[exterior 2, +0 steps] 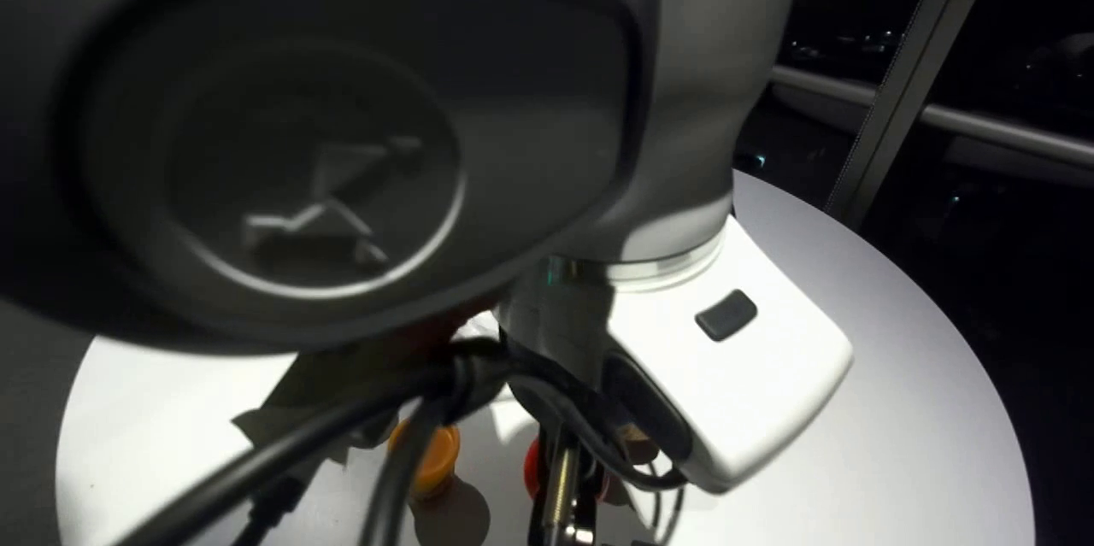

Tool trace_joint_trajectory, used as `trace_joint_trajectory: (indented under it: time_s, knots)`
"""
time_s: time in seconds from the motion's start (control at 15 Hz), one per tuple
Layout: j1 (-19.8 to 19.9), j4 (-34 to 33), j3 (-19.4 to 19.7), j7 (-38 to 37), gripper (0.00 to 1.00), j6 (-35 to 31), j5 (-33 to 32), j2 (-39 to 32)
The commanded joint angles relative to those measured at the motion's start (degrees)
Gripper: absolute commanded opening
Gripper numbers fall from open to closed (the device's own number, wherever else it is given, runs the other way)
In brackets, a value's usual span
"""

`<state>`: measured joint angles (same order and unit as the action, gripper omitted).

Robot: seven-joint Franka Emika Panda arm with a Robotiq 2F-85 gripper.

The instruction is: Pick up the object from the plastic and put them on the table

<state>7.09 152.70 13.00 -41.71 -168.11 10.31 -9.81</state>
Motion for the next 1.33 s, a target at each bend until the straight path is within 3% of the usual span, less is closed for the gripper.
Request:
trace_joint_trajectory:
  time_s: [0.0, 0.13, 0.2, 0.27, 0.47, 0.67, 0.93, 1.07, 1.13, 1.27]
  knots:
    - [-1.7, -3.4, 3.2, -4.4, 0.28, 1.1, -3.8, -3.2]
    - [-3.2, -4.2, 4.7, -5.0, 0.28, 0.8, -3.7, -4.8]
    - [-3.8, -4.6, 5.3, -5.4, 0.78, 0.9, -3.8, -5.3]
    - [-4.2, -4.9, 5.8, -5.3, 0.80, 1.2, -3.6, -5.4]
    - [-5.0, -4.2, 5.5, -4.5, 0.99, 0.8, -2.6, -4.1]
    - [-8.8, -1.4, 8.8, -7.9, 1.00, 1.4, -6.9, 2.6]
    - [-17.4, -4.5, 15.0, -18.2, 1.00, 5.2, -24.9, 8.4]
    - [-18.5, -7.9, 12.3, -20.2, 1.00, 10.6, -29.4, 11.7]
    - [-13.4, -10.7, 4.6, -19.0, 1.00, 13.4, -28.3, 12.0]
    - [-13.0, -17.3, -0.9, -14.4, 1.00, 18.3, -21.5, 9.9]
